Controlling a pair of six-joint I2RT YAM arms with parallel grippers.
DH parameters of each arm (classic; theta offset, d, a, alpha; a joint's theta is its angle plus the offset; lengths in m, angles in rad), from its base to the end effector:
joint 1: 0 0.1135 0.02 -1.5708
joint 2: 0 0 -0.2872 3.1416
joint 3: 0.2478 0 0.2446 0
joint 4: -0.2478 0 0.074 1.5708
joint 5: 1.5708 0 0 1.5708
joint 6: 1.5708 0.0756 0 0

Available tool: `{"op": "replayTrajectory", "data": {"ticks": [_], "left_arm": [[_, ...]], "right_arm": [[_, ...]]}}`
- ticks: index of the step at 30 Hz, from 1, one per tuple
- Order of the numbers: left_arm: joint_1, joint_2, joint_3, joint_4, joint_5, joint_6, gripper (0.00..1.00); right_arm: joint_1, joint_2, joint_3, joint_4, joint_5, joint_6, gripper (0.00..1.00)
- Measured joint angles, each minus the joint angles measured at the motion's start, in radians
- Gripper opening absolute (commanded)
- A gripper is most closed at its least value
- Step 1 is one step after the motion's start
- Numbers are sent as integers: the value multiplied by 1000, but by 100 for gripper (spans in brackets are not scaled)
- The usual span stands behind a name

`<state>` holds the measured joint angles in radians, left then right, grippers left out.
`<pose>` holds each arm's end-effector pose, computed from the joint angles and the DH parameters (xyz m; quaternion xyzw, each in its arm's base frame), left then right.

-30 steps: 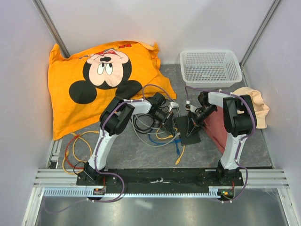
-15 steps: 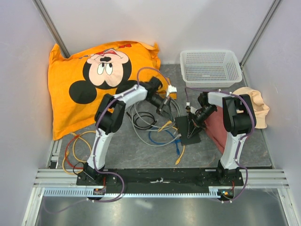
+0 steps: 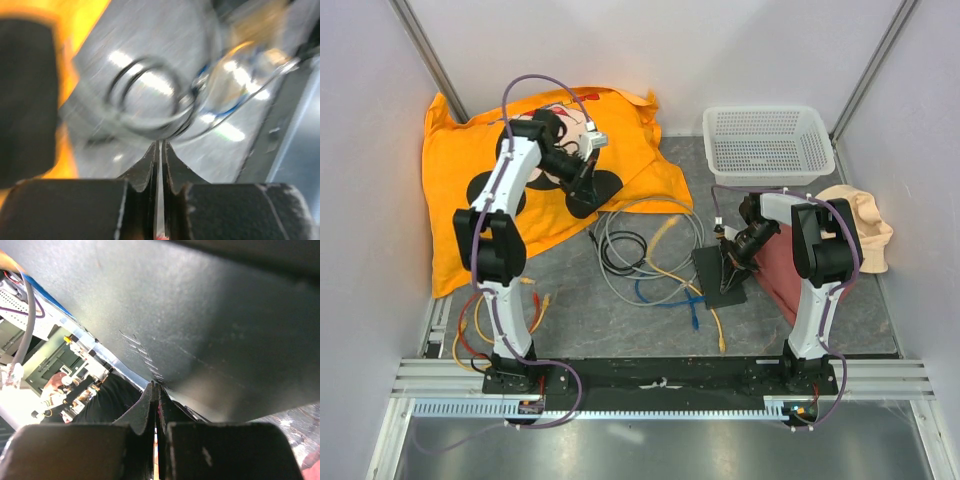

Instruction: Pull the plug from the switch port

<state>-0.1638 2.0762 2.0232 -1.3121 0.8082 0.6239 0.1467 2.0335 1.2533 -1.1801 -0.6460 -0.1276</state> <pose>0.4102 -0.1232 0.2886 0.3883 0.8291 -0.3593 0.1811 0.2980 0.0900 0.1220 0.0663 -0.9300 -0.3096 0.1865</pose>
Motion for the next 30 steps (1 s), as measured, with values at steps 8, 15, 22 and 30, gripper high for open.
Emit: {"op": "replayTrajectory", "data": {"ticks": [8,15,22,30], "left_arm": [[67,-56,26,-27,-269,119,11],[54,-59,40,-22,-193,129,41],[-233,-82,-152,16,25,11,44],[-447,-80,-447,216,55,-82,48]], "right_arm": [[0,0,9,-8,14,-8,0],[0,2,24,-11,26,-19,0],[1,-3,29,-11,35,-25,5],[2,-89,30,43,87,-45,45]]}}
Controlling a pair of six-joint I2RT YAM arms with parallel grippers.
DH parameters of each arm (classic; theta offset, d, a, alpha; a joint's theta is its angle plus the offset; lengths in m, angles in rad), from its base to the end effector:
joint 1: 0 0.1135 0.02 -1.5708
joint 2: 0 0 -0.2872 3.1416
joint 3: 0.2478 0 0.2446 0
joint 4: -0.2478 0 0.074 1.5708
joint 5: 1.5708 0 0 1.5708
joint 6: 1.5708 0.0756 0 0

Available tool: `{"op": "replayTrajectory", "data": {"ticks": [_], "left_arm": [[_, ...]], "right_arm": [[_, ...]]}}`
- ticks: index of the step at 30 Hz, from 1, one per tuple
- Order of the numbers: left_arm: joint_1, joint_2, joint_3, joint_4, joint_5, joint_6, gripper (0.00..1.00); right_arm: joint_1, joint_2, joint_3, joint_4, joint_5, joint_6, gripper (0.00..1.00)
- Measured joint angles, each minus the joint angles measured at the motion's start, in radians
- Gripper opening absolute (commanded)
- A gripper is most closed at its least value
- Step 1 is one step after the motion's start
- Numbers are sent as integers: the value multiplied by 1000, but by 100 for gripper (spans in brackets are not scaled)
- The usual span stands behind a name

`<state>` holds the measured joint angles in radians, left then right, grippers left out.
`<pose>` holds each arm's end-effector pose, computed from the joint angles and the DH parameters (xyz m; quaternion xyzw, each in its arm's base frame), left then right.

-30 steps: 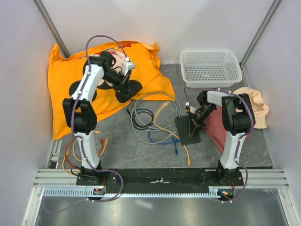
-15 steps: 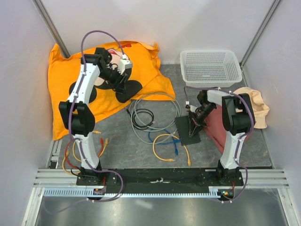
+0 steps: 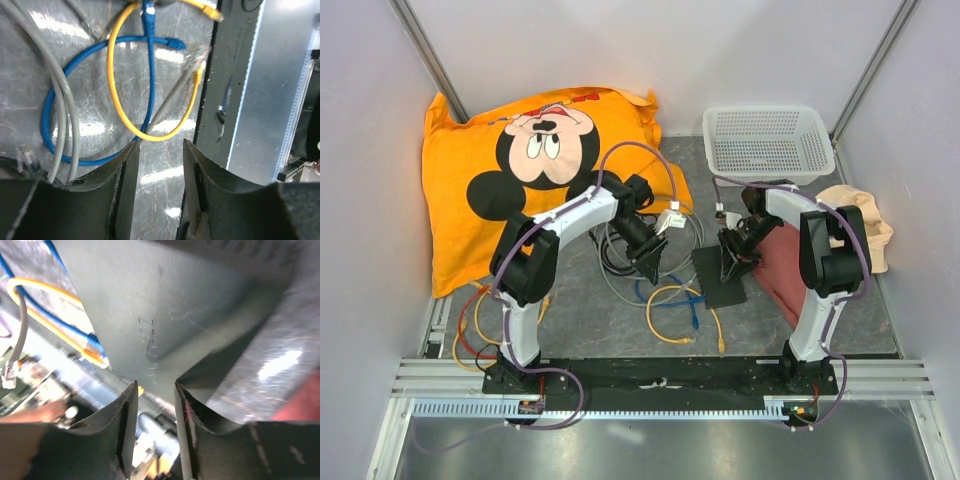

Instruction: Pull the plug from the switch port

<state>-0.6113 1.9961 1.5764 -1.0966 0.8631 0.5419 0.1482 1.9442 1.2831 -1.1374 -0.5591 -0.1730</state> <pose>0.2833 -0.2687 0.2103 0.5046 0.7550 -0.4187 0.0102 0.3082 0.0866 0.1481 0.1218 -0.9477 -0.2755 0.1058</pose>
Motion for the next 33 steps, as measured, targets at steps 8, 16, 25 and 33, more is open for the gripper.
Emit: {"op": "replayTrajectory", "data": {"ticks": [8,16,25,33], "left_arm": [[-47,48,-60,166,-77,-74,48],[-98,143,-58,258,-113,-168,26],[-93,132,-44,253,-152,-214,2],[90,-168,-37,212,-231,-252,2]], "right_arm": [[-1,-50,0,92,55,-19,46],[-2,-68,-13,120,72,-26,46],[-4,-94,-43,151,72,-26,46],[-8,-97,-48,154,70,-26,45]]}}
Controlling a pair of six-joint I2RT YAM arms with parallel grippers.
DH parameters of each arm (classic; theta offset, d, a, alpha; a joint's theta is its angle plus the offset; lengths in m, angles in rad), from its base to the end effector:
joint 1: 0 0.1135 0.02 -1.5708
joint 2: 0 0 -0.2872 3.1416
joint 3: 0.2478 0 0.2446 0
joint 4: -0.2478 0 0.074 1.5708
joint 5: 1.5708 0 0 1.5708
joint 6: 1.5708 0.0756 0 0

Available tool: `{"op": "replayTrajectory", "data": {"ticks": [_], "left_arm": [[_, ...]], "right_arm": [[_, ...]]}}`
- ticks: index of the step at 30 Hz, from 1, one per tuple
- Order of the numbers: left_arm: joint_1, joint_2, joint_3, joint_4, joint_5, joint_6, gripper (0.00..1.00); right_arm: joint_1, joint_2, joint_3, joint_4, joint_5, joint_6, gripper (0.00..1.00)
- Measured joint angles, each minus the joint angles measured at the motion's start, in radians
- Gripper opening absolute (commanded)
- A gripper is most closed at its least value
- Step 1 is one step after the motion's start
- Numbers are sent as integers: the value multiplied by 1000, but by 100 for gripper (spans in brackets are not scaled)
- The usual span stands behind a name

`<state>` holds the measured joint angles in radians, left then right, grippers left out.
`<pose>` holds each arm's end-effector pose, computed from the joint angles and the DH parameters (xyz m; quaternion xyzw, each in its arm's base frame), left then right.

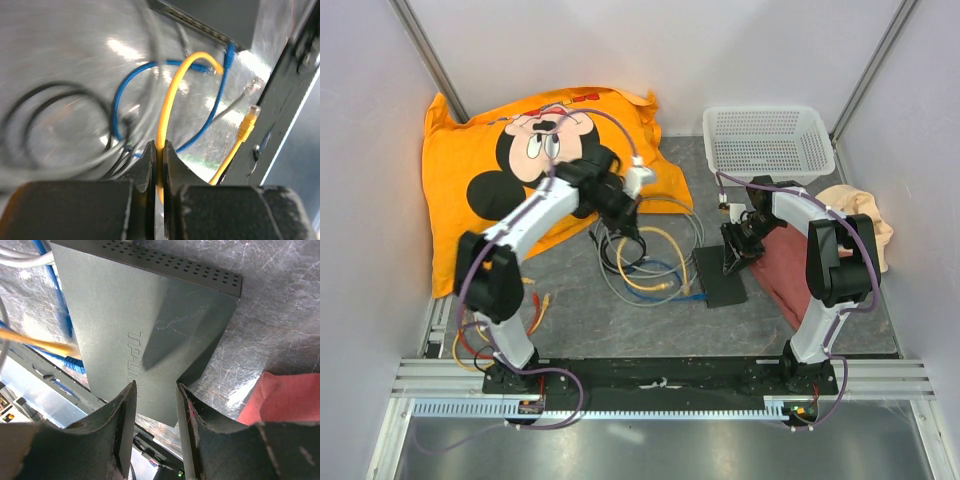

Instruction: Pull the plug from the switch port

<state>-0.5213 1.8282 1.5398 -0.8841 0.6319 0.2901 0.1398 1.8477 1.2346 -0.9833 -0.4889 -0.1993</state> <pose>0.3158 -0.2329 0.2569 0.4242 0.8318 -0.3242 0.1517 0.3153 0.0802 0.1617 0.1606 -0.9568 -0.2423 0.0052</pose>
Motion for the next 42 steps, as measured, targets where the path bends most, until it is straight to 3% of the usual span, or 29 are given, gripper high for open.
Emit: {"op": "replayTrajectory", "data": {"ticks": [7,15,20,25,26,27,28,30,31,36,38,42], "left_arm": [[368,-188,-140,85,121,-77,2],[588,-352,-322,68,146,-52,2],[859,-508,-352,-78,93,159,2],[1172,-556,-408,-190,-26,434,2],[1239,-544,-415,-201,-54,489,3],[1290,-518,-420,-212,-79,534,20],[1322,-489,-423,-214,-98,564,31],[1347,-420,-430,-215,-129,604,50],[1350,-388,-431,-215,-135,620,54],[1300,-378,-430,-220,-117,647,57],[1207,-437,-414,-218,-104,632,59],[755,-556,-341,-154,-34,505,60]], "right_arm": [[0,0,0,0,-2,0,45],[0,2,0,0,-3,0,45],[-2,5,1,-1,-5,0,45],[-5,23,17,-17,-11,1,45],[-6,30,23,-23,-14,1,45],[-7,38,31,-31,-17,1,45],[-8,46,39,-39,-19,1,45],[-10,62,57,-58,-24,1,45],[-11,71,66,-69,-26,1,46],[-12,84,81,-85,-28,0,45],[-12,84,81,-85,-26,0,46],[-11,75,72,-79,-20,1,46]]}}
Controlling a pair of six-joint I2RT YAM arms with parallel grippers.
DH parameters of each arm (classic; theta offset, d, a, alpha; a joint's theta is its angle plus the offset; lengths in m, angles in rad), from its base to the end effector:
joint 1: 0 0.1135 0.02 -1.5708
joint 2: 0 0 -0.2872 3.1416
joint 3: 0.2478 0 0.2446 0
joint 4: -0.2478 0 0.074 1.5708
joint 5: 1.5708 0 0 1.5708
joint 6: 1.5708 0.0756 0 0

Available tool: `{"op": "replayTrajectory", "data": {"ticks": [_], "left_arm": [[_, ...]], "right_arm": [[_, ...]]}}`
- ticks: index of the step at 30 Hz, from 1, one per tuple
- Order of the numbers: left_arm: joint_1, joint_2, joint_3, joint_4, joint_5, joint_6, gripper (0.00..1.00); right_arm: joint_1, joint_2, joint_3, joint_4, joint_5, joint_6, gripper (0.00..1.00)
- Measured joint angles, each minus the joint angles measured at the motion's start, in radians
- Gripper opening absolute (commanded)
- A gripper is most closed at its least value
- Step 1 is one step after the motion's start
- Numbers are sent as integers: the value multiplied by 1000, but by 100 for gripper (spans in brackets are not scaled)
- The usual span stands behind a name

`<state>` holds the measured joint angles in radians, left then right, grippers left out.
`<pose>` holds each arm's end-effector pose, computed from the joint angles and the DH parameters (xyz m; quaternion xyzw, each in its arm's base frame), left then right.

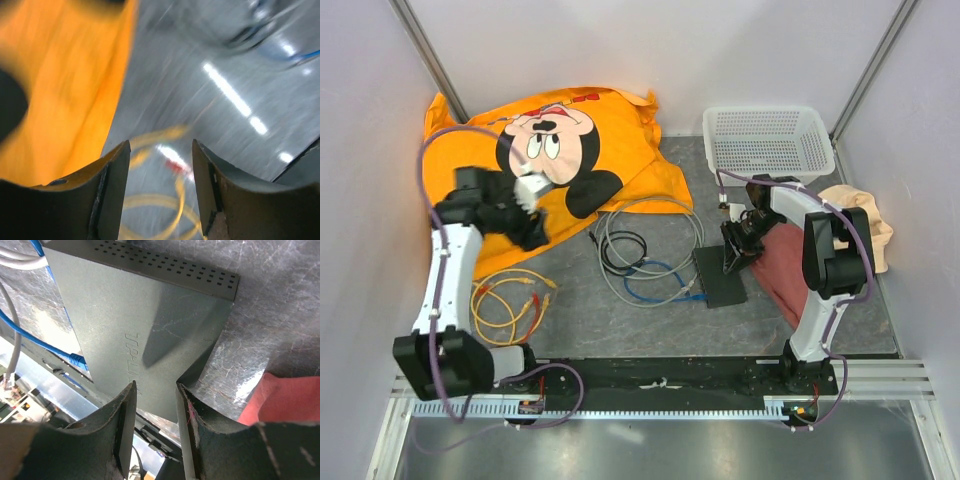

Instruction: Pull the plug from the switch port

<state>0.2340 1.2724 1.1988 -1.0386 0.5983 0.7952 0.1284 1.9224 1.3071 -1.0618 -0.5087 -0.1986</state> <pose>0.2403 0.0135 0.3080 0.3221 0.8756 -0.1429 0.3303 0.3249 0.0791 0.1560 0.1441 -0.9557 -0.2529 0.0426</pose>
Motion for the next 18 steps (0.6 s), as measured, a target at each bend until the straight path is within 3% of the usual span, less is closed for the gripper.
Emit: {"op": "replayTrajectory", "data": {"ticks": [3,7,14,18], "left_arm": [[-315,-15,47,98,68,-149,57],[-553,128,104,199,141,-313,55],[-730,536,183,396,266,-594,54],[-785,648,184,463,311,-692,51]], "right_arm": [[2,-19,-20,14,14,0,45],[5,-47,-45,30,40,-5,45],[7,-99,-98,76,85,-19,43],[7,-122,-120,100,88,-27,39]]}}
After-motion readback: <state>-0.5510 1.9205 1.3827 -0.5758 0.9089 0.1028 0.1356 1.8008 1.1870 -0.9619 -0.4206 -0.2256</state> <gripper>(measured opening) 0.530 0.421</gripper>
